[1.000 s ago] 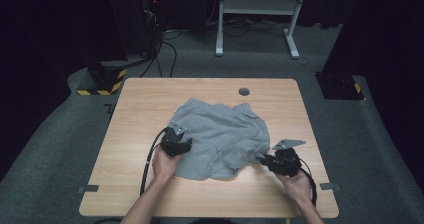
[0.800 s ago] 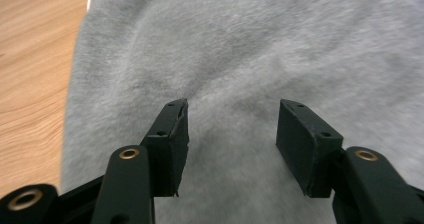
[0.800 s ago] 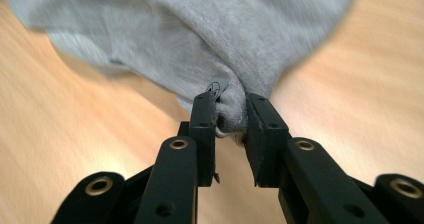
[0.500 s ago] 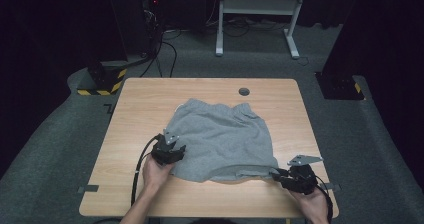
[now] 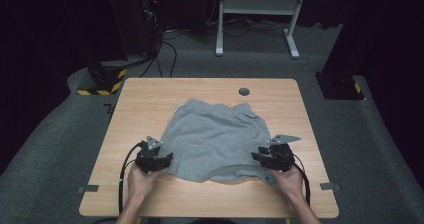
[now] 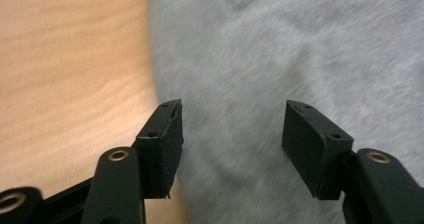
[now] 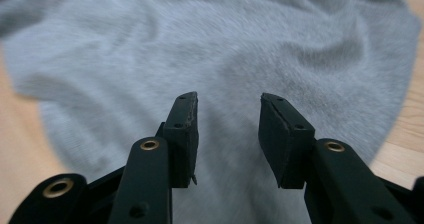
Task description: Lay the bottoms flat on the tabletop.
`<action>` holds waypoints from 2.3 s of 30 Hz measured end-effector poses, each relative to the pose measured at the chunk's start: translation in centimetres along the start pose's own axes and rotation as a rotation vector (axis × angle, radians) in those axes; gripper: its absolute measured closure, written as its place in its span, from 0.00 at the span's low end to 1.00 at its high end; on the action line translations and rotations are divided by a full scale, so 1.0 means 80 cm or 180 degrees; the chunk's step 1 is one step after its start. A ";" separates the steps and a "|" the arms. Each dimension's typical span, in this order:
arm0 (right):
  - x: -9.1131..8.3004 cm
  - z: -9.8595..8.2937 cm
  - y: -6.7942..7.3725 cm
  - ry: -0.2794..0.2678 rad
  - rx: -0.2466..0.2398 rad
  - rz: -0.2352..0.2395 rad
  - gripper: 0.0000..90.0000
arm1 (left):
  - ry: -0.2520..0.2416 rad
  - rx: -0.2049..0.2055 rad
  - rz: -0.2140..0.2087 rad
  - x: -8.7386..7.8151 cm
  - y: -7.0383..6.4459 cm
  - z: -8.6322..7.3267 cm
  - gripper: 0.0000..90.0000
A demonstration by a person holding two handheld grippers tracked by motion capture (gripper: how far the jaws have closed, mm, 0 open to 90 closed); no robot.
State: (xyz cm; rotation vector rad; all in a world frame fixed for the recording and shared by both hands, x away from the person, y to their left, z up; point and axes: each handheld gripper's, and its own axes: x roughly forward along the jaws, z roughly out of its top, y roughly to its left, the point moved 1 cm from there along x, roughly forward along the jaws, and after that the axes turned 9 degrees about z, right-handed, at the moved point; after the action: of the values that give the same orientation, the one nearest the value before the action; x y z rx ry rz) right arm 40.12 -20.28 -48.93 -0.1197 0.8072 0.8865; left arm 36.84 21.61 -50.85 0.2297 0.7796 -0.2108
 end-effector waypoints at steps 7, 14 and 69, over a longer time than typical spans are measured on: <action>0.038 -0.009 -0.015 0.0255 -0.0034 -0.0124 0.74 | 0.0171 -0.0092 -0.0007 0.003 0.007 -0.017 0.47; 0.049 0.008 -0.033 0.0304 -0.0206 -0.0344 0.83 | 0.0068 -0.0096 -0.0016 0.026 0.009 0.001 0.63; 0.003 -0.004 0.001 0.0199 -0.0249 -0.0024 0.64 | -0.0114 0.0329 -0.0367 0.021 -0.049 0.027 0.54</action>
State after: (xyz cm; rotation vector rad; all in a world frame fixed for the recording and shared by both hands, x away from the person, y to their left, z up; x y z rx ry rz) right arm 39.97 -20.25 -49.28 -0.2200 0.8299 0.9110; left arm 38.39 17.11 -51.07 0.2780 0.7478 -0.3639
